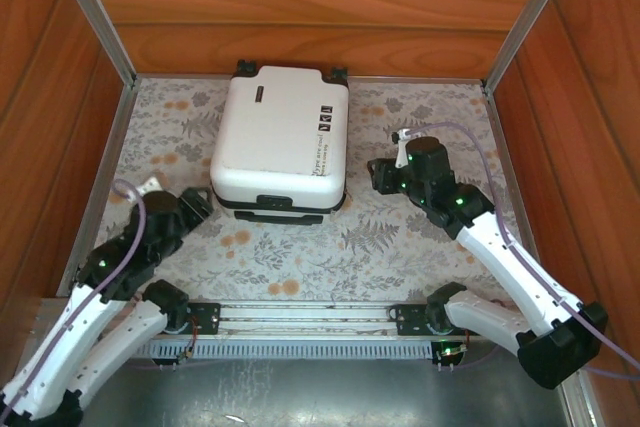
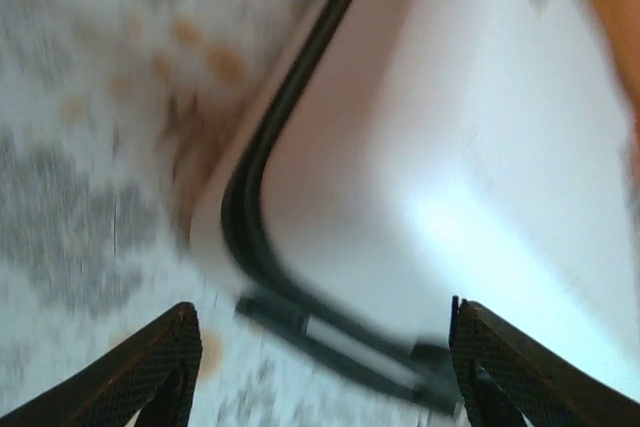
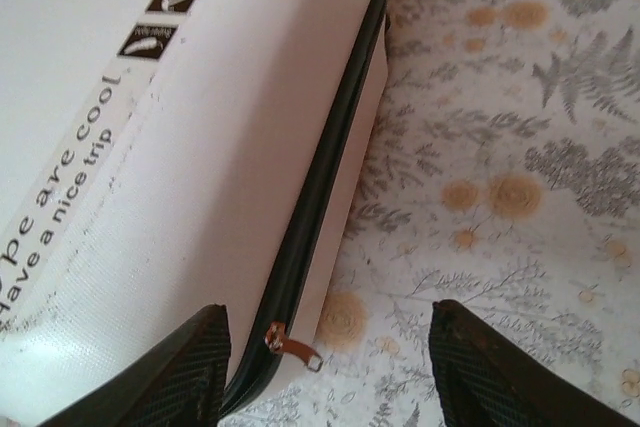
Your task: Pack the luggage
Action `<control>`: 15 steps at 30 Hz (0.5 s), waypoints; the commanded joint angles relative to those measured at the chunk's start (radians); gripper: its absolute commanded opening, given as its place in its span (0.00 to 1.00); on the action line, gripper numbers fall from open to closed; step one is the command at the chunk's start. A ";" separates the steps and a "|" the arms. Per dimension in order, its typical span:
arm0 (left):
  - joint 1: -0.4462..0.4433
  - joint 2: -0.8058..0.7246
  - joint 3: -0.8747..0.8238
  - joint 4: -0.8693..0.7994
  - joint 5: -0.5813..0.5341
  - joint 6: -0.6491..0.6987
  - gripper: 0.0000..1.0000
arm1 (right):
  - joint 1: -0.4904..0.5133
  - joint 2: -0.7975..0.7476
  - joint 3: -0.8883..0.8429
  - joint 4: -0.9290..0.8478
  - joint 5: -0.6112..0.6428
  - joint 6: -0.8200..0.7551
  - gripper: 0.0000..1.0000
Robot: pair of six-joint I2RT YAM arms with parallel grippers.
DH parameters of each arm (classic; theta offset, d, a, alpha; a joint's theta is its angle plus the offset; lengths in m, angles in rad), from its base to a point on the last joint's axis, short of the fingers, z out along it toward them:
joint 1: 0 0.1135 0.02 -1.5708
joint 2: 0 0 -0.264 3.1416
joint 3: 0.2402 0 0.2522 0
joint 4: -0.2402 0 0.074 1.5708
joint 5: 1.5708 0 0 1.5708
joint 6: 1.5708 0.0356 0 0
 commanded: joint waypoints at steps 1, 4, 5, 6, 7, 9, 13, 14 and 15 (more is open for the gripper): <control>-0.169 0.015 -0.039 -0.062 -0.041 -0.294 0.69 | -0.007 0.027 -0.002 0.007 -0.074 0.038 0.58; -0.323 0.051 -0.090 -0.003 -0.145 -0.450 0.74 | -0.007 0.044 -0.005 0.011 -0.105 0.061 0.58; -0.360 0.068 -0.117 0.041 -0.157 -0.505 0.76 | -0.007 0.044 -0.009 0.012 -0.112 0.070 0.58; -0.386 0.086 -0.150 0.098 -0.156 -0.552 0.78 | -0.007 0.042 -0.016 0.015 -0.119 0.079 0.58; -0.402 0.106 -0.180 0.156 -0.147 -0.598 0.79 | -0.007 0.039 -0.022 0.016 -0.122 0.084 0.58; -0.422 0.163 -0.247 0.292 -0.125 -0.694 0.80 | -0.007 0.030 -0.038 0.020 -0.125 0.096 0.58; -0.434 0.286 -0.285 0.435 -0.111 -0.791 0.80 | -0.007 0.013 -0.067 0.014 -0.119 0.098 0.57; -0.437 0.312 -0.274 0.435 -0.128 -0.796 0.80 | -0.008 0.009 -0.071 0.013 -0.115 0.094 0.57; -0.447 0.332 -0.266 0.435 -0.160 -0.809 0.80 | -0.007 0.006 -0.074 0.010 -0.111 0.089 0.57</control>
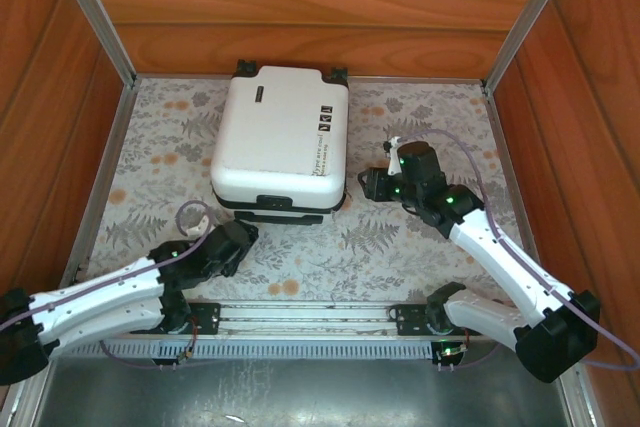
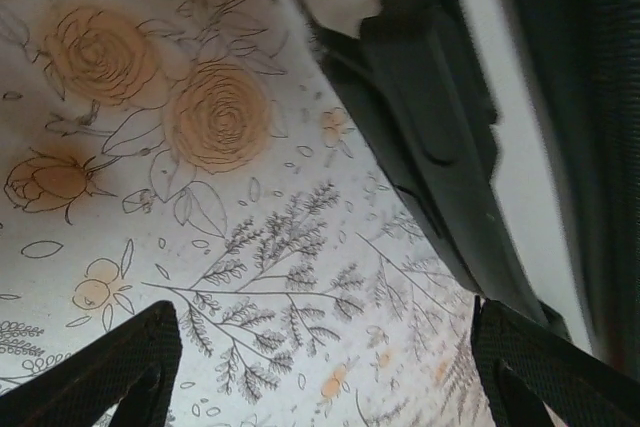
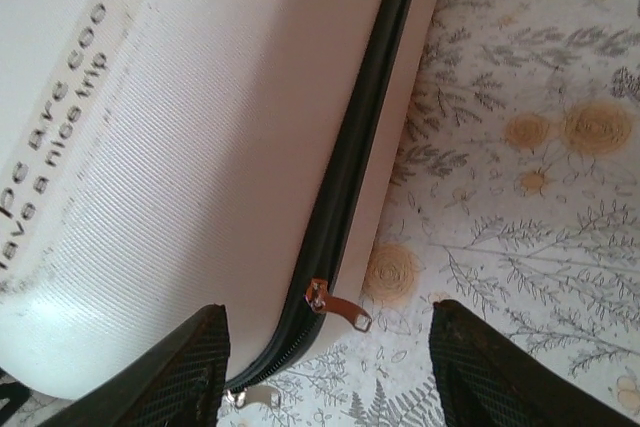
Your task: Pack the luggage
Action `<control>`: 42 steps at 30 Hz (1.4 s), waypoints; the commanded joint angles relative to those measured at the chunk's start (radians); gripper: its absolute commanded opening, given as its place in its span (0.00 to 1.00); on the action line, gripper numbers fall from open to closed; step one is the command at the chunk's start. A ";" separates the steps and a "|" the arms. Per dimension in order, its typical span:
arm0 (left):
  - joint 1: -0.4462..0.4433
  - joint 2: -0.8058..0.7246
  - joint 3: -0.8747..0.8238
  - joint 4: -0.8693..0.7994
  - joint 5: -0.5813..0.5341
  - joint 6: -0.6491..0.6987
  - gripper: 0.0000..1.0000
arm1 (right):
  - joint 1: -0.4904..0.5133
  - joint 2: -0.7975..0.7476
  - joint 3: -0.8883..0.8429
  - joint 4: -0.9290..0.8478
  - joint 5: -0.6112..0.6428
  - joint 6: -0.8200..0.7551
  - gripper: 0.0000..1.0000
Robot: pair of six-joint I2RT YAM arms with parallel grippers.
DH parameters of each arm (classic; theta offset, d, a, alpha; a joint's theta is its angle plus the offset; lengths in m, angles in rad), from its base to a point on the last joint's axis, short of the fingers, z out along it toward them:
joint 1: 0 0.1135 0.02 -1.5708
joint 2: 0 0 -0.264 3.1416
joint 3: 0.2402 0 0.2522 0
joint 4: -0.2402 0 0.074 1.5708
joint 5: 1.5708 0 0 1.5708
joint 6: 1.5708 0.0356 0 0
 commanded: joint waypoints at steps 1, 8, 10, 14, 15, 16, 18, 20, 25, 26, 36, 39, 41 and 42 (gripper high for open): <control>-0.033 0.045 0.025 0.120 -0.096 -0.154 0.80 | -0.007 -0.027 -0.014 -0.001 -0.005 0.005 0.57; -0.062 0.155 0.080 0.130 -0.189 -0.235 0.79 | -0.008 -0.041 -0.014 -0.011 0.000 -0.032 0.56; -0.062 0.181 0.090 0.139 -0.189 -0.245 0.79 | -0.009 -0.041 -0.015 -0.009 0.002 -0.038 0.56; -0.062 0.252 0.073 0.196 -0.171 -0.320 0.80 | -0.008 -0.031 -0.017 0.017 -0.007 -0.036 0.56; -0.062 0.272 0.069 0.218 -0.163 -0.329 0.80 | -0.007 -0.028 -0.019 0.025 -0.010 -0.034 0.56; -0.062 0.291 0.071 0.227 -0.158 -0.336 0.79 | -0.008 -0.026 -0.021 0.032 -0.011 -0.032 0.56; -0.062 0.328 0.081 0.232 -0.141 -0.353 0.79 | -0.009 -0.021 -0.026 0.047 -0.010 -0.032 0.55; -0.062 0.356 0.086 0.238 -0.134 -0.367 0.79 | -0.008 -0.019 -0.033 0.062 -0.006 -0.031 0.55; -0.062 0.401 0.091 0.249 -0.158 -0.397 0.74 | -0.009 -0.014 -0.051 0.084 -0.017 -0.035 0.54; -0.062 0.410 0.093 0.249 -0.164 -0.400 0.74 | -0.009 -0.013 -0.053 0.086 -0.018 -0.036 0.53; 0.002 0.540 0.171 0.242 -0.084 -0.400 0.69 | -0.008 0.002 -0.087 0.113 -0.032 -0.074 0.52; 0.046 0.570 0.222 0.192 -0.019 -0.370 0.68 | -0.009 0.014 -0.091 0.115 -0.049 -0.078 0.52; 0.072 0.582 0.238 0.174 0.011 -0.358 0.66 | -0.008 0.017 -0.103 0.130 -0.067 -0.073 0.51; 0.086 0.586 0.241 0.166 0.025 -0.351 0.63 | -0.009 0.020 -0.110 0.143 -0.079 -0.071 0.51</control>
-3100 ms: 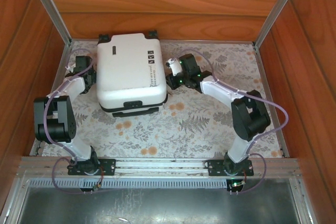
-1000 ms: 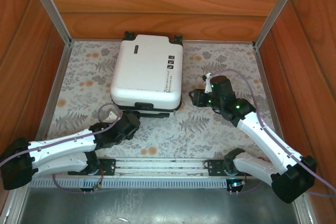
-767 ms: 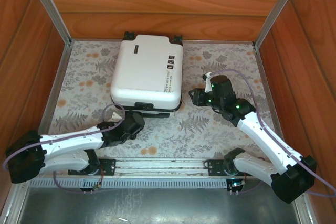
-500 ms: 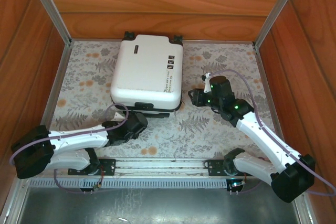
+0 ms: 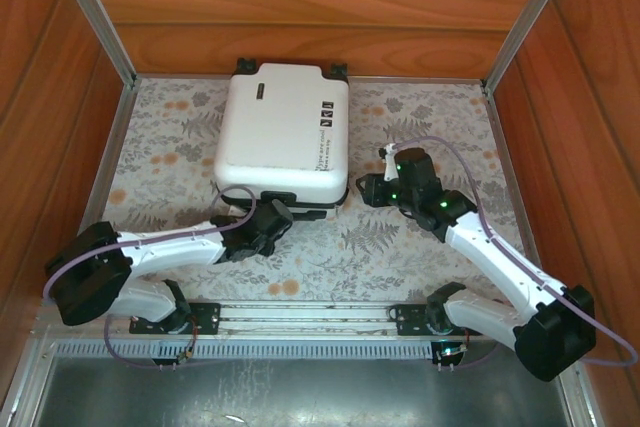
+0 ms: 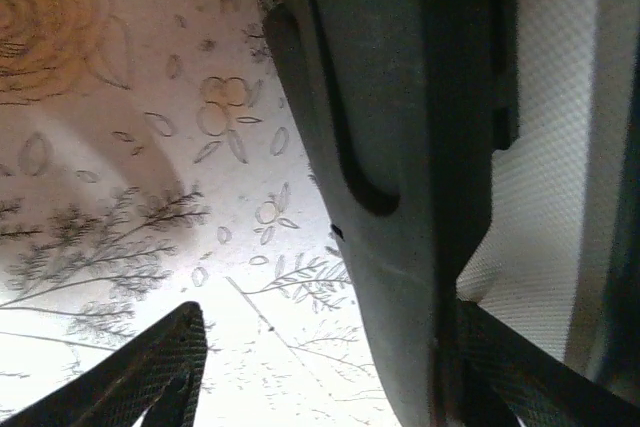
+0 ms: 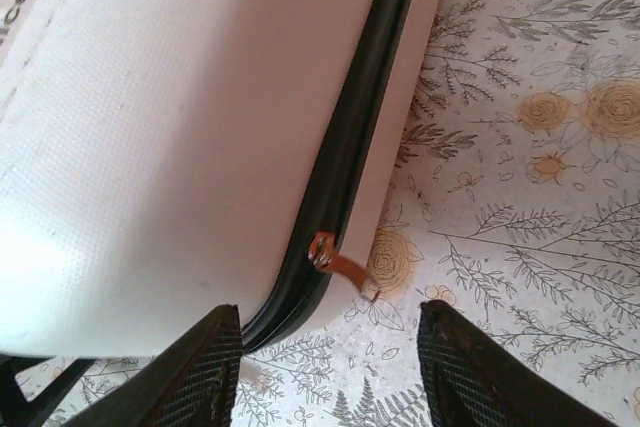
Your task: Pack the luggage
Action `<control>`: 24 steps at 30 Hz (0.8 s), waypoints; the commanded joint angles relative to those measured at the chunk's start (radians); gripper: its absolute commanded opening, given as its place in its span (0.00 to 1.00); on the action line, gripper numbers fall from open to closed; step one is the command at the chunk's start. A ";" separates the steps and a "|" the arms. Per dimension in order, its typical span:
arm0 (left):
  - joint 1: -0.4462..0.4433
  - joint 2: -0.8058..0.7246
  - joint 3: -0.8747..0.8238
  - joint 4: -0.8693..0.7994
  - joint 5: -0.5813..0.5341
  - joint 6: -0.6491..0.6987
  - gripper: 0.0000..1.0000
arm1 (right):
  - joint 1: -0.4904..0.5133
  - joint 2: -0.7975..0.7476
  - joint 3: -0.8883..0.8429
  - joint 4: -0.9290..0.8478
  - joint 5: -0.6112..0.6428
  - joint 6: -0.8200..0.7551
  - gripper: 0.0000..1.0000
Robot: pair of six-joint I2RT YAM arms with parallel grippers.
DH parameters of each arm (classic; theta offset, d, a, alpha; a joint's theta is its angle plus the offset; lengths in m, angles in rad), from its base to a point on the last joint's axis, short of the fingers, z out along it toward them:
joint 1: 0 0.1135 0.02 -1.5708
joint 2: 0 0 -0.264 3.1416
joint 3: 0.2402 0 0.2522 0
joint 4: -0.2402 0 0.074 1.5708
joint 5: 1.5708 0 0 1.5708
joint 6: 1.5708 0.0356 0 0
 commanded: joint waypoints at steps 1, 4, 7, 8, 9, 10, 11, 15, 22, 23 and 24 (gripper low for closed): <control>0.056 0.037 0.017 -0.066 0.060 -0.071 0.61 | -0.004 0.008 -0.034 0.048 -0.053 -0.006 0.51; 0.079 0.061 0.005 -0.070 0.067 -0.073 0.49 | -0.002 0.014 -0.084 0.118 -0.116 -0.014 0.51; 0.093 0.098 -0.014 -0.043 0.067 -0.079 0.38 | -0.003 0.004 -0.171 0.252 -0.173 -0.006 0.50; 0.098 0.114 -0.021 -0.025 0.068 -0.080 0.35 | -0.001 -0.007 -0.208 0.311 -0.191 -0.003 0.50; 0.104 0.131 -0.029 -0.003 0.069 -0.078 0.30 | 0.002 -0.020 -0.247 0.368 -0.209 -0.002 0.50; 0.110 0.145 -0.033 0.015 0.071 -0.078 0.26 | 0.007 -0.036 -0.279 0.419 -0.212 -0.002 0.50; 0.117 0.161 -0.039 0.038 0.076 -0.075 0.23 | 0.014 -0.054 -0.311 0.462 -0.207 -0.006 0.50; 0.140 0.202 -0.050 0.091 0.086 -0.064 0.06 | 0.057 -0.116 -0.374 0.521 -0.167 -0.074 0.53; 0.168 0.187 -0.062 0.080 0.069 -0.043 0.00 | 0.146 -0.104 -0.419 0.547 -0.105 -0.094 0.64; 0.171 0.182 -0.065 0.076 0.067 -0.041 0.00 | 0.160 -0.086 -0.418 0.551 -0.083 -0.095 0.65; 0.172 0.178 -0.068 0.072 0.065 -0.038 0.00 | 0.171 -0.066 -0.417 0.558 -0.055 -0.091 0.65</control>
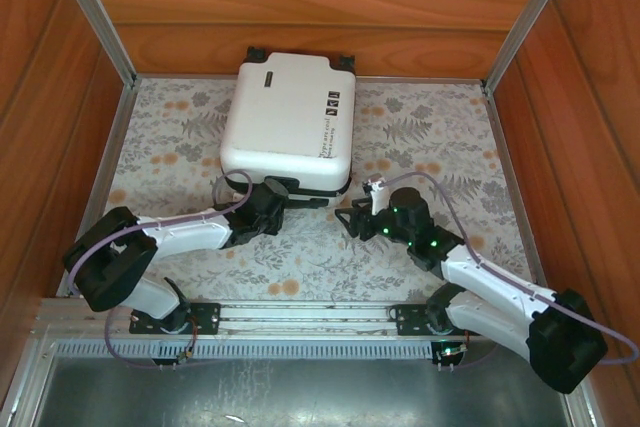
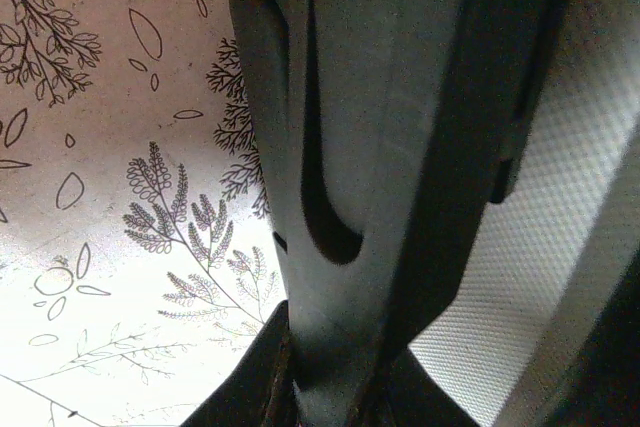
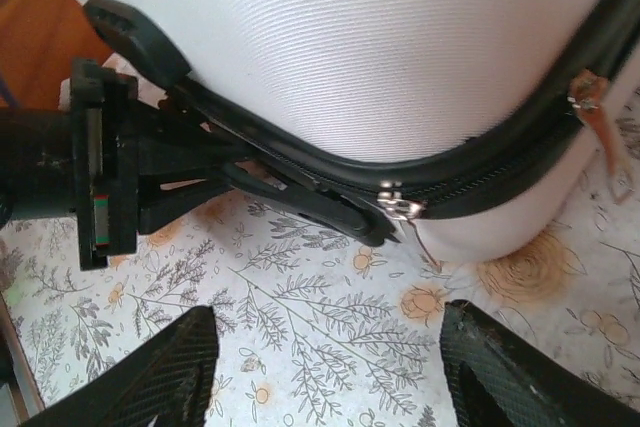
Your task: Pack the luggage
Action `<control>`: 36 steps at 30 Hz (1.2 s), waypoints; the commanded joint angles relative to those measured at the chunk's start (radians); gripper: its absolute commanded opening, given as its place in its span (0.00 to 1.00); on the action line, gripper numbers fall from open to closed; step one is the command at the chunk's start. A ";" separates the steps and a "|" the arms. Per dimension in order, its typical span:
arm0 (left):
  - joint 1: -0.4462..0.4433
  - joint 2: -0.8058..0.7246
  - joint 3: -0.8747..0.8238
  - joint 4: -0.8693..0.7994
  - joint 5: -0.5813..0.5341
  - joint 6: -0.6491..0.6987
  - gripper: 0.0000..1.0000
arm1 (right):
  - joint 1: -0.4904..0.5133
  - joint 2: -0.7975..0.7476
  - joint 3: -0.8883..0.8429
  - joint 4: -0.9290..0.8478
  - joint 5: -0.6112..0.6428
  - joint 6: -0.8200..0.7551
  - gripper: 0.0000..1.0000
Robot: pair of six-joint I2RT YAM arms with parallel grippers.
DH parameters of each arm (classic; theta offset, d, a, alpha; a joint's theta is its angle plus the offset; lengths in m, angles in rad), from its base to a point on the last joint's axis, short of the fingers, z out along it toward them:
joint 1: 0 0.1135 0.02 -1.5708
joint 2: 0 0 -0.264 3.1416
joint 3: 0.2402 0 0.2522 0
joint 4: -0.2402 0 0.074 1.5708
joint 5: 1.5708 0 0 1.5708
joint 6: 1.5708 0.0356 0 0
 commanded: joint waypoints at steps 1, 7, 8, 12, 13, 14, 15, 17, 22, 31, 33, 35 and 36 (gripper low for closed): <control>0.034 0.057 -0.074 -0.182 -0.011 -0.036 0.00 | 0.037 0.055 -0.014 0.054 0.088 -0.015 0.65; 0.039 0.052 -0.090 -0.165 -0.014 -0.032 0.00 | 0.074 0.180 0.023 0.103 0.228 0.019 0.60; 0.039 0.053 -0.098 -0.149 -0.010 -0.033 0.00 | 0.077 0.203 0.033 0.107 0.240 0.022 0.59; 0.039 0.055 -0.109 -0.129 0.003 -0.027 0.00 | 0.083 0.281 0.066 0.149 0.279 0.048 0.54; 0.039 0.055 -0.110 -0.126 0.003 -0.025 0.00 | 0.083 0.295 0.073 0.157 0.286 0.054 0.53; 0.039 0.052 -0.112 -0.127 0.002 -0.023 0.00 | 0.083 0.310 0.079 0.167 0.295 0.061 0.51; 0.039 0.049 -0.117 -0.126 -0.001 -0.024 0.00 | 0.083 0.325 0.087 0.180 0.302 0.064 0.50; 0.039 0.050 -0.131 -0.108 -0.006 -0.022 0.00 | 0.083 0.345 0.095 0.208 0.310 0.067 0.47; 0.039 0.056 -0.156 -0.093 0.019 -0.026 0.00 | 0.083 0.379 0.100 0.268 0.345 0.082 0.23; 0.040 0.020 -0.194 -0.096 -0.015 -0.007 0.00 | 0.083 0.314 0.111 0.179 0.414 0.065 0.00; 0.041 0.001 -0.197 -0.119 -0.031 -0.002 0.00 | 0.080 0.277 0.103 0.144 0.438 0.045 0.00; 0.042 -0.020 -0.194 -0.159 -0.050 0.009 0.00 | 0.074 0.243 0.097 0.107 0.447 0.022 0.00; 0.043 -0.035 -0.194 -0.181 -0.061 0.016 0.00 | 0.068 0.227 0.094 0.084 0.453 0.016 0.00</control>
